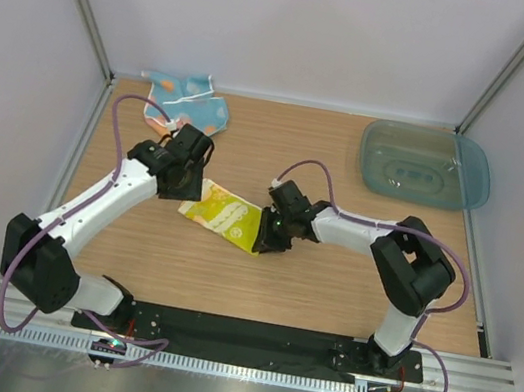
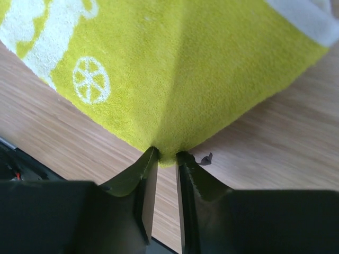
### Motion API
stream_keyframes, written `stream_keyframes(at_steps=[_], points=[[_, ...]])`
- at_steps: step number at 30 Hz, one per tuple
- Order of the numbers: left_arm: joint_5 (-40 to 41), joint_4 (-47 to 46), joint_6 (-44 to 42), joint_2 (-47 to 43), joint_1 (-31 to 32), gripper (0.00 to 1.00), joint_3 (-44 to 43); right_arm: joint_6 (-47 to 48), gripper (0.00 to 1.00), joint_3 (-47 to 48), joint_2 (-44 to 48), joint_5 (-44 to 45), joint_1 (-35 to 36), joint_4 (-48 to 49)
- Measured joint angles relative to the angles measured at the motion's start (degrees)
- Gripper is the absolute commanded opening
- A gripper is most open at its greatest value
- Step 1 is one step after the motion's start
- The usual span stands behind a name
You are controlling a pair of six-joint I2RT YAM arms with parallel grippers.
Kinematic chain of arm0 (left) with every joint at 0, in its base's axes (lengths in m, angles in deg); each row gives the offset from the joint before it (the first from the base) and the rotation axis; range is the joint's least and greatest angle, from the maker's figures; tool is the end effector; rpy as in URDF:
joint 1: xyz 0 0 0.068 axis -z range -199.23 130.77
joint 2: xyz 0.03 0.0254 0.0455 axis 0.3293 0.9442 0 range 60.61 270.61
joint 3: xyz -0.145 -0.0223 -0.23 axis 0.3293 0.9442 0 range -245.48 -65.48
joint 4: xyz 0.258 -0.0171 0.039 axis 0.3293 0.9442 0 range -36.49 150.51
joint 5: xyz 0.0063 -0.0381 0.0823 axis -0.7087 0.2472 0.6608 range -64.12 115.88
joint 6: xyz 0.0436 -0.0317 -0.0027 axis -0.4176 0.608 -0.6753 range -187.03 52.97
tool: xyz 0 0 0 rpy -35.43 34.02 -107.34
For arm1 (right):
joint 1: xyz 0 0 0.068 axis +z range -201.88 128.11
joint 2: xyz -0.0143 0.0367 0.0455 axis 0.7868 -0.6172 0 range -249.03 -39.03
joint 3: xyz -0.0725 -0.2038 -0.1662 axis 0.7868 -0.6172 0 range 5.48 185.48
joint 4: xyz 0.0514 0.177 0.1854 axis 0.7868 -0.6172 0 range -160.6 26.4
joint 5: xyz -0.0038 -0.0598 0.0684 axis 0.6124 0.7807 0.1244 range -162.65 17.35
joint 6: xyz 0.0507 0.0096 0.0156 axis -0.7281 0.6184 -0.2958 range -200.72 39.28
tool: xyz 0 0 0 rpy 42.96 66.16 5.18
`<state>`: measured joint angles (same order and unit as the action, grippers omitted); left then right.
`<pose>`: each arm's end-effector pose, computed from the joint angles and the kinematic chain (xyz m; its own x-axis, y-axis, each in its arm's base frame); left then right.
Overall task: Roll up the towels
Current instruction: Roll the towel
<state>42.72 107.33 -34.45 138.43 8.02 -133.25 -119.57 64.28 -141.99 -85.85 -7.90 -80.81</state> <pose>0.2391 -0.1115 0.2908 -0.8474 -0.1434 -0.5112 -0.1561 0.9876 -0.0182 0.2453 0.2482 0.1478 -0.9653 -0.0830 -0.2475 -0.1918 0.8687 0.4567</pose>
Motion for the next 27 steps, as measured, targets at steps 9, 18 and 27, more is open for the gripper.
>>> stream_keyframes(at_steps=[9,18,27], points=[[-0.39,-0.02,0.02,-1.03,0.00,0.48,0.31,-4.61,0.56,-2.49,1.95,0.46,6.47,3.67],[-0.09,-0.42,0.11,-5.22,4.33,0.47,2.99,-3.74,0.71,-2.75,16.85,13.27,7.85,-9.38],[6.84,-8.22,1.31,-5.14,25.70,0.49,5.44,-3.13,0.76,-10.49,37.92,24.83,-2.32,-11.10]])
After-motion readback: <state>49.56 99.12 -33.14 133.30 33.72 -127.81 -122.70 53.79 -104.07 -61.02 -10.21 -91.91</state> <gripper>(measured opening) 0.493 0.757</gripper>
